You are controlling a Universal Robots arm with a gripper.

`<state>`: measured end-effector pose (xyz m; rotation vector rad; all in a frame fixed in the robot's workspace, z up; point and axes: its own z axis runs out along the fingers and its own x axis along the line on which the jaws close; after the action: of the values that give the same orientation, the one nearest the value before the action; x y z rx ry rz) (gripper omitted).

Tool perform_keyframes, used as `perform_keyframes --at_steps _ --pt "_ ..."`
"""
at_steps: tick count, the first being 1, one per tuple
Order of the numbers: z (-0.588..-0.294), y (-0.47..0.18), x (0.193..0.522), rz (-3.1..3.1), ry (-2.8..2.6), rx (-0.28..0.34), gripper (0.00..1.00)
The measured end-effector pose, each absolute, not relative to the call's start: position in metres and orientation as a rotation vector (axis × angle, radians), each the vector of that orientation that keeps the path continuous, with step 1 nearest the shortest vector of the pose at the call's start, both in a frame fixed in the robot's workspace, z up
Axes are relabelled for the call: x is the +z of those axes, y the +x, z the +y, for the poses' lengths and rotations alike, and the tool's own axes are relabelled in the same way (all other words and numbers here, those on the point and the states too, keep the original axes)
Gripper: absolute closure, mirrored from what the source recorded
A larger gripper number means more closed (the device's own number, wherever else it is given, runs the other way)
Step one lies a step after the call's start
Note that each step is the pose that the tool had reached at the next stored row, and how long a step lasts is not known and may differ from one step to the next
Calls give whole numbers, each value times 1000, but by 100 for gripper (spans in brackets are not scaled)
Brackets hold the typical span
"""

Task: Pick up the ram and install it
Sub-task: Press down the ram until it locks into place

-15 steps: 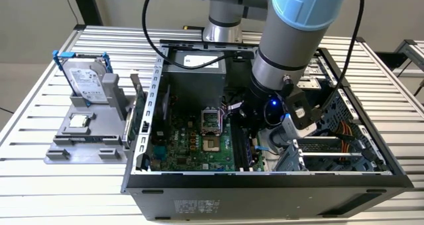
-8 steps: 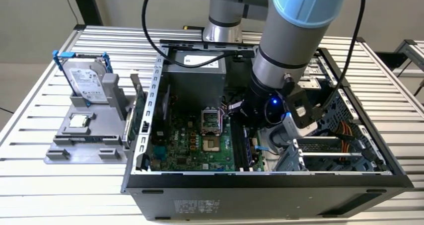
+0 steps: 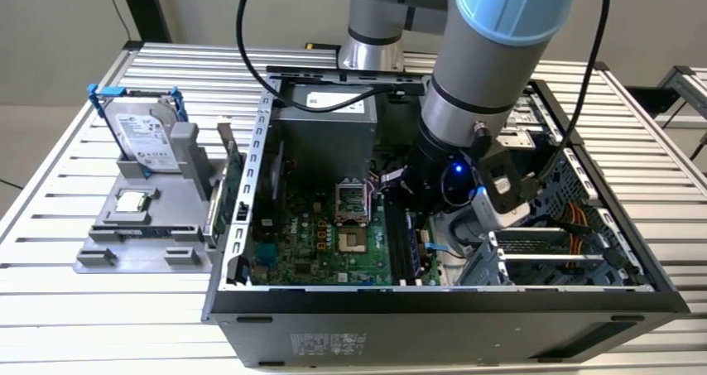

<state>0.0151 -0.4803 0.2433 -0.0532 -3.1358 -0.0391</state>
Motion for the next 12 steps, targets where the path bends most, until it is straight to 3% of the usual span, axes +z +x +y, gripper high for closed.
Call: perform_keyframes --at_steps 12 --pt "-480 15 244 -3135 65 -39 100"
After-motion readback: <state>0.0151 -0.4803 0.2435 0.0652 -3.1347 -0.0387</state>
